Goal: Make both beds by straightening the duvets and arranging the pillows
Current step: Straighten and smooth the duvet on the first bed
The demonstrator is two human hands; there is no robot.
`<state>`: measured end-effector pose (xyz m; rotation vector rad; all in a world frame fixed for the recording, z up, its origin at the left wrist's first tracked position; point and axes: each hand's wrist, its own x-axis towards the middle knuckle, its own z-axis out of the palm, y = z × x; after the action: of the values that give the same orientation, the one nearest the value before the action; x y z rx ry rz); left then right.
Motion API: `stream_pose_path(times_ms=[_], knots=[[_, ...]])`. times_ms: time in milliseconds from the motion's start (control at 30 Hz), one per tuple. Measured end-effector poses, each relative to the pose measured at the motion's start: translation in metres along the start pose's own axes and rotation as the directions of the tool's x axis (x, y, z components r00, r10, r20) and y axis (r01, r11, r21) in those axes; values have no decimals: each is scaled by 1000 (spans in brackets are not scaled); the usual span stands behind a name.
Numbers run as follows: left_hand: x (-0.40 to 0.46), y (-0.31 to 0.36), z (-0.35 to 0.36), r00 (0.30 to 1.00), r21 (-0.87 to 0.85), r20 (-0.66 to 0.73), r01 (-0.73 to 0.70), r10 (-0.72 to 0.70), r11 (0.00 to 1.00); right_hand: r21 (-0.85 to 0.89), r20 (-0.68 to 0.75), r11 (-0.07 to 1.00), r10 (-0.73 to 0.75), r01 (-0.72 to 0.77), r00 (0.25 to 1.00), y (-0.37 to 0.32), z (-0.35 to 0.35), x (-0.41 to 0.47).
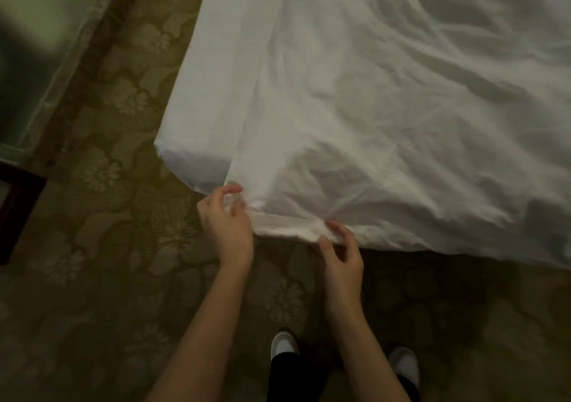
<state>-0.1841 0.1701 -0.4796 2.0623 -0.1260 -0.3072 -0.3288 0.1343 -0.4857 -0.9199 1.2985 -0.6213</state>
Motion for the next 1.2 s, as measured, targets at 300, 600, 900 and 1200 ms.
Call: stream_pose_path(times_ms=[300, 600, 900, 1200], knots=[[-69, 52, 55, 738, 413, 402, -675, 543, 611, -510, -55, 839, -251, 188, 966, -24, -81, -1], [-193, 144, 124, 537, 329, 688, -830, 488, 451, -862, 113, 412, -412, 295, 904, -131, -241, 32], [-340, 313, 202, 408, 274, 737, -909, 538, 313, -941, 99, 243, -471, 237, 876, -291, -433, 17], [-418, 443, 248, 332, 226, 764, -941, 553, 253, -942, 83, 241, -509, 235, 857, -413, -543, 6]])
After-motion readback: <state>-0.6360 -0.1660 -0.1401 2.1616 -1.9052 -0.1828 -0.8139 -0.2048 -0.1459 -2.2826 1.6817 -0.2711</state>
